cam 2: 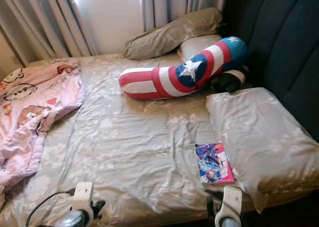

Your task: Clean up the room

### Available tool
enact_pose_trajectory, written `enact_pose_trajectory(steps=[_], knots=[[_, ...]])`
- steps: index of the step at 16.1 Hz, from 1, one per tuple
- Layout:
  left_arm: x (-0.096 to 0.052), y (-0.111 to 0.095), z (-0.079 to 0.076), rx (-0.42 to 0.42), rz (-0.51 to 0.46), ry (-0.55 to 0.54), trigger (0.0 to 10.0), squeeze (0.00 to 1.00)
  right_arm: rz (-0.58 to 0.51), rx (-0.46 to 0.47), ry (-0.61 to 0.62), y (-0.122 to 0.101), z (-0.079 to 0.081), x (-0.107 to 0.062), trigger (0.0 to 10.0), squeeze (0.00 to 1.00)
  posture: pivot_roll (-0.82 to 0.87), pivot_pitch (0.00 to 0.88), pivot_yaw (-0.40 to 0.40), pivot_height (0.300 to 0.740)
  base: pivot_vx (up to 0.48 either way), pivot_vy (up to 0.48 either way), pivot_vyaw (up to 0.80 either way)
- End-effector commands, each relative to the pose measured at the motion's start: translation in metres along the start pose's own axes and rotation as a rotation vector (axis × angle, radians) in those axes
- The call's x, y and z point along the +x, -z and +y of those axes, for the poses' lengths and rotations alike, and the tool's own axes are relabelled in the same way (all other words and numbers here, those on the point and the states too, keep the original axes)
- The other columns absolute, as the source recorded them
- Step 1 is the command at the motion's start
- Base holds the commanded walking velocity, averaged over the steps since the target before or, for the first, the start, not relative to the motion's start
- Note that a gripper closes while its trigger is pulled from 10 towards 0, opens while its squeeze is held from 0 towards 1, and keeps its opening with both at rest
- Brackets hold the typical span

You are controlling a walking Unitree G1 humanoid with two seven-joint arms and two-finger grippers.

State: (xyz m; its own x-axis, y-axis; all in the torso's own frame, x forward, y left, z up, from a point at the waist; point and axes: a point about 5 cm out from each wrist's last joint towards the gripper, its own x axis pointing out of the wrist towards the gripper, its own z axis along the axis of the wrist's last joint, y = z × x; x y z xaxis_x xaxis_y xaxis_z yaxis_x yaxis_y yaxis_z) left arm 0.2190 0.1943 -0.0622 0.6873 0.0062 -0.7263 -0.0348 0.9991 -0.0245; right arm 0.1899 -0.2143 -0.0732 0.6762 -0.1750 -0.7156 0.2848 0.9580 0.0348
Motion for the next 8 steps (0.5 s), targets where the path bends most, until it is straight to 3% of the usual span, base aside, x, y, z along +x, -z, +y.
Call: enact_pose_trajectory(steps=[1,4,8], knots=[[-0.002,0.007,0.007,0.019,0.035,-0.021,10.0,0.0,0.023,-0.003,0.005,0.005,0.002,-0.001,10.0,0.0,-0.03,0.0,0.057,0.74,0.0,0.0,0.0],[-0.004,0.012,0.01,0.019,0.049,-0.028,10.0,0.0,0.033,-0.033,-0.01,0.01,0.006,-0.002,10.0,0.0,-0.03,0.0,0.062,0.74,0.0,0.0,0.0],[-0.005,0.022,0.006,0.043,0.085,-0.026,10.0,0.0,0.031,-0.053,-0.02,0.011,0.009,-0.003,10.0,0.0,-0.02,0.0,0.053,0.74,0.0,0.0,0.8]])
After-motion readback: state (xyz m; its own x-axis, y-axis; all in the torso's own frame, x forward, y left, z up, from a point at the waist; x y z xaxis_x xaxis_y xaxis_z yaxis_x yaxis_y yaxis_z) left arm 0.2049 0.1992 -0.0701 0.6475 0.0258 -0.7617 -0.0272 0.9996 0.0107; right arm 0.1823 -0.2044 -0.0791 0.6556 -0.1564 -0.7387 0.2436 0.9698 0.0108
